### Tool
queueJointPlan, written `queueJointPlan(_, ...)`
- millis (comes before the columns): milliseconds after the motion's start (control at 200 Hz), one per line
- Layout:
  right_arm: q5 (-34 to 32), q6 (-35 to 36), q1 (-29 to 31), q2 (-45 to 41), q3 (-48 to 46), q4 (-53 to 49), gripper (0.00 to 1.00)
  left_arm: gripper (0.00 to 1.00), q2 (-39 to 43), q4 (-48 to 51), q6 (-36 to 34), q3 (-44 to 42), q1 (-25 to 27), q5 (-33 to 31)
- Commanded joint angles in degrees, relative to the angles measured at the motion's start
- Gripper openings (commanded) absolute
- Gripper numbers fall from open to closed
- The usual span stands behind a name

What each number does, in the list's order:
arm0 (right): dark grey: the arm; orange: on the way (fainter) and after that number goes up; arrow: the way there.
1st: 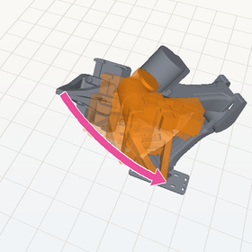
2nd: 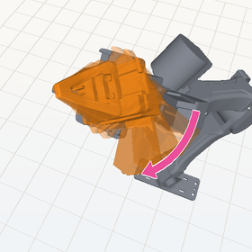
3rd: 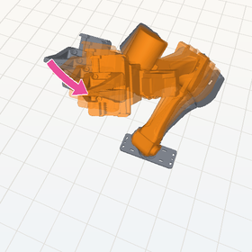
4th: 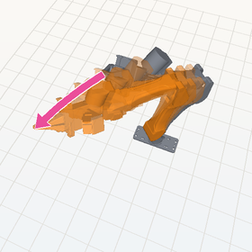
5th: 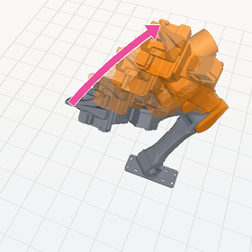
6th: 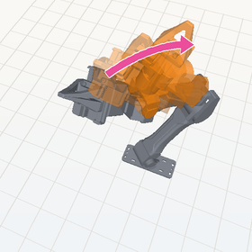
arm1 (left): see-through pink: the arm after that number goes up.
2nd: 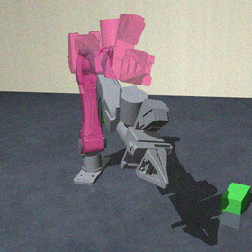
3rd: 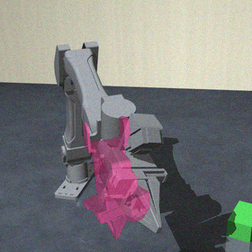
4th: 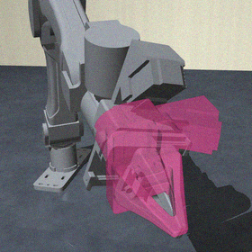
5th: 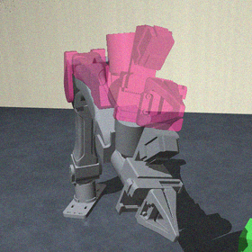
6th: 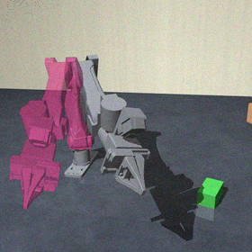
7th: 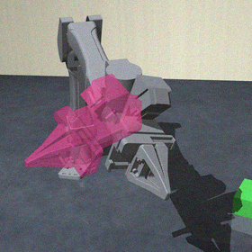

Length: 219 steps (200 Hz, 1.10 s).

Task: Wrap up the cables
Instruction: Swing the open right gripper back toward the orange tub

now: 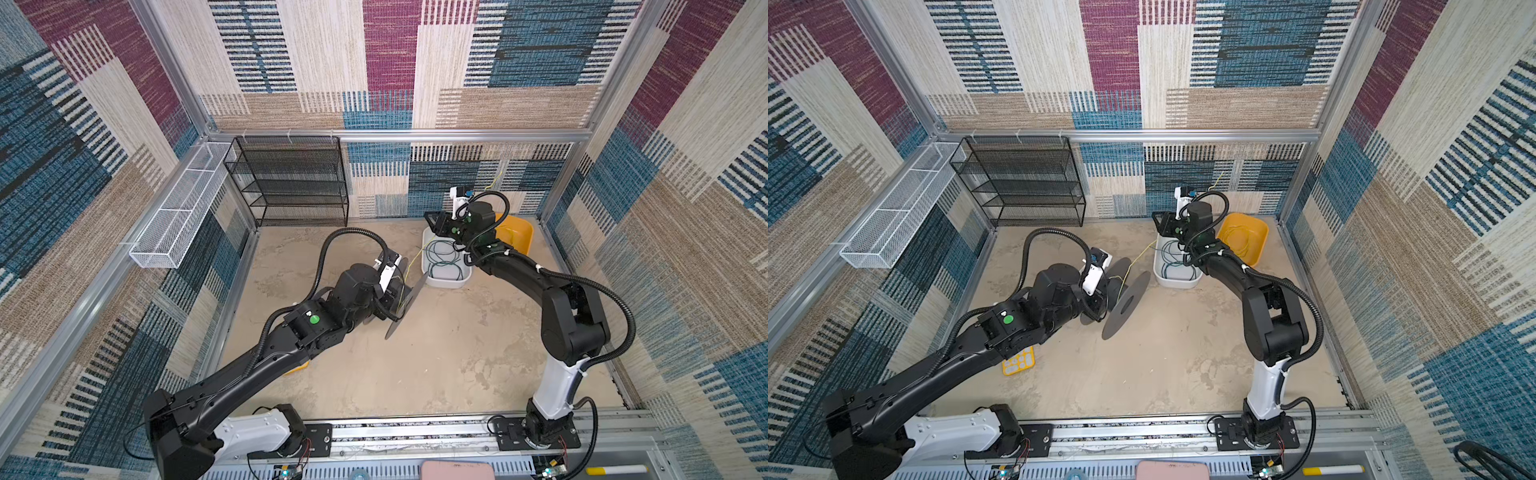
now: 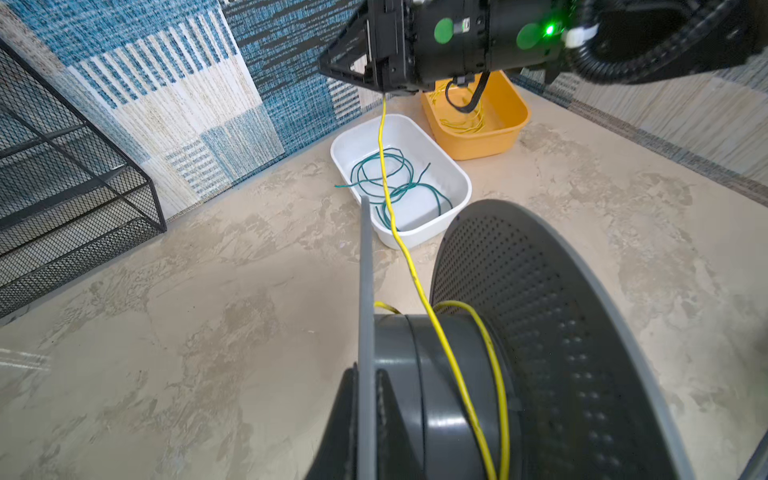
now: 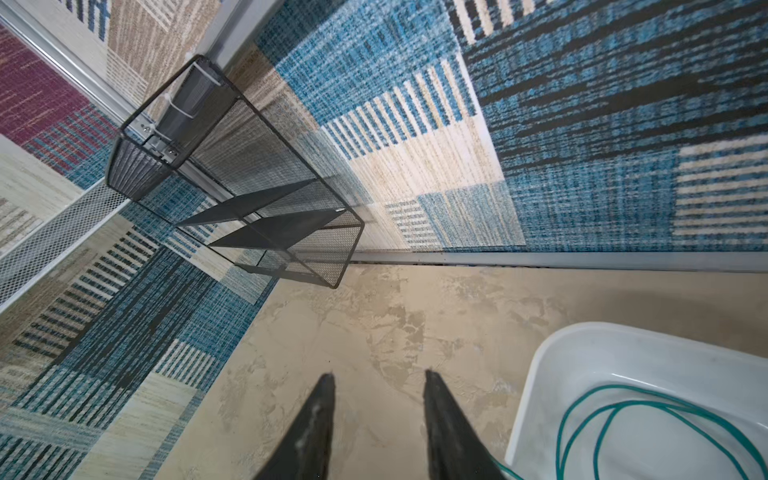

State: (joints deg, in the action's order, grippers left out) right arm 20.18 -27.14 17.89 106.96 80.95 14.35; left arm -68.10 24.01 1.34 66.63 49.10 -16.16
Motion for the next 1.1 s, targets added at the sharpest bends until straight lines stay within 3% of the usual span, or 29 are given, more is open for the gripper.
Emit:
queueJointPlan(0, 3.33, -1.7, -0.15, 0.34, 1.74, -1.92, 0.43, 0.0, -2.48, 1.65, -0.44, 3.45, -0.65, -0.15)
queueJointPlan(205, 8.73, -0.8, -1.79, 2.18, 6.39, -7.95, 0.73, 0.0, -6.14, 5.61, 0.41, 6.69, -3.08, 1.67)
queueJointPlan(351, 13.12, 0.02, -5.75, 1.54, 6.53, -10.57, 0.84, 0.0, -5.01, 5.35, 1.45, 5.73, -6.74, 5.93)
queueJointPlan(581, 13.26, 0.5, -11.03, -0.6, 5.81, -14.65, 0.94, 0.0, -4.06, 5.32, 2.34, 6.92, -11.88, 10.99)
queueJointPlan(836, 6.62, 4.14, -15.71, -2.68, 9.85, -20.95, 0.99, 0.0, -5.06, 6.8, 2.11, 9.2, -13.84, 11.17)
queueJointPlan(1092, 14.75, 3.12, -18.89, -3.63, 16.37, -22.47, 0.99, 0.0, -8.45, 7.92, 1.67, 8.78, -14.83, 11.61)
